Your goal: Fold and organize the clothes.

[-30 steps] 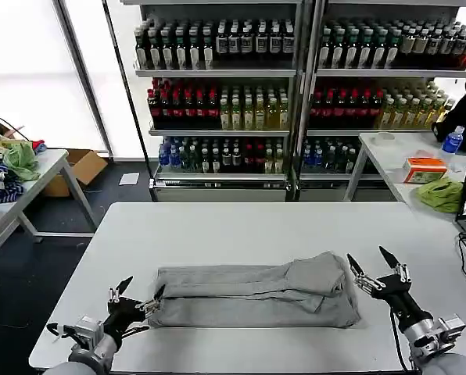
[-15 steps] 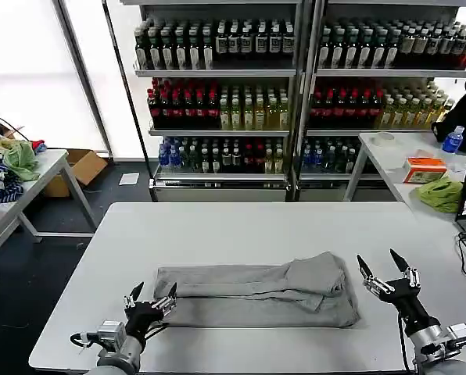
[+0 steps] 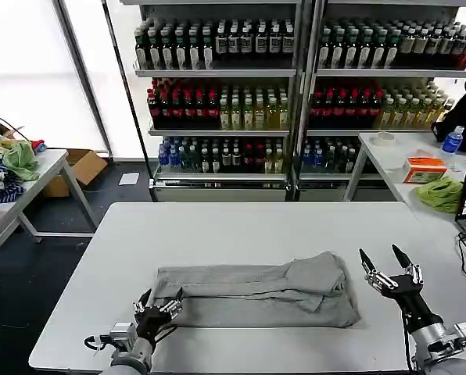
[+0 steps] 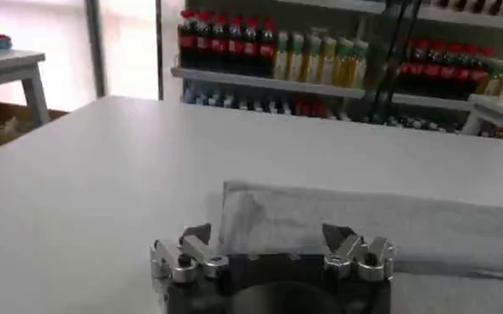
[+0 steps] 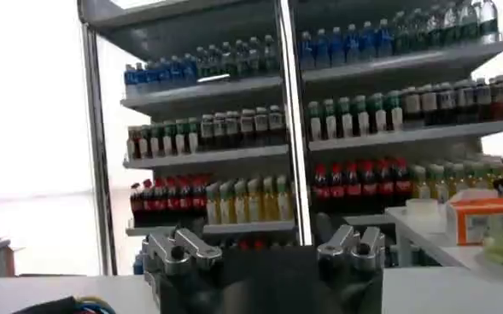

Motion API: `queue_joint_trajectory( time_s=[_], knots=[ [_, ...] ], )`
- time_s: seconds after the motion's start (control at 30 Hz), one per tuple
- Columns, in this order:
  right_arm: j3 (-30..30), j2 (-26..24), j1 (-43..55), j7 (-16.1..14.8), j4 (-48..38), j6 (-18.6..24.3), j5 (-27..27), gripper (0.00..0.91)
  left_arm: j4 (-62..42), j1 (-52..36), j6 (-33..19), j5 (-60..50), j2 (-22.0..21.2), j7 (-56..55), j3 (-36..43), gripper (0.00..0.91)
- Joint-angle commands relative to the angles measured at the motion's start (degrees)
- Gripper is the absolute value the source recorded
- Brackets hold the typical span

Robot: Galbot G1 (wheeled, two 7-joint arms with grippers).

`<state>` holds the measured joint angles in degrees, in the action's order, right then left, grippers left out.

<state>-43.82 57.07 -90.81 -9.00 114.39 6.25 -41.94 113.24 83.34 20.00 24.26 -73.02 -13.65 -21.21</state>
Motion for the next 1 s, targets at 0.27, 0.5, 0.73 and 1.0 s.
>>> queue_joint_trajectory(
  time_s=[0.27,0.5,0.73,1.0],
  knots=[
    [0.32,0.09,0.28,0.52,2.47,-1.3,-3.64,0.907,-2.79,-1.46,1.75,1.62,-0.9,4.01,1.17,0.0],
    [1.5,0.55,1.13,0.56,2.71,-1.82,-4.41,0.907,-2.94,-1.23,1.62,1.06,-0.89,7.49,-0.07,0.0],
    [2.74,0.71,1.85,0.45,3.11,-1.85,-5.07,0.907,-1.47,0.06,2.64,2.99,2.94,12.32,-8.18,0.0],
    [3.52,0.63,2.76,1.06,4.62,-3.16,-7.36,0.907,-2.76,-0.93,5.23,9.04,7.97,17.01,-24.12,0.0]
  ],
)
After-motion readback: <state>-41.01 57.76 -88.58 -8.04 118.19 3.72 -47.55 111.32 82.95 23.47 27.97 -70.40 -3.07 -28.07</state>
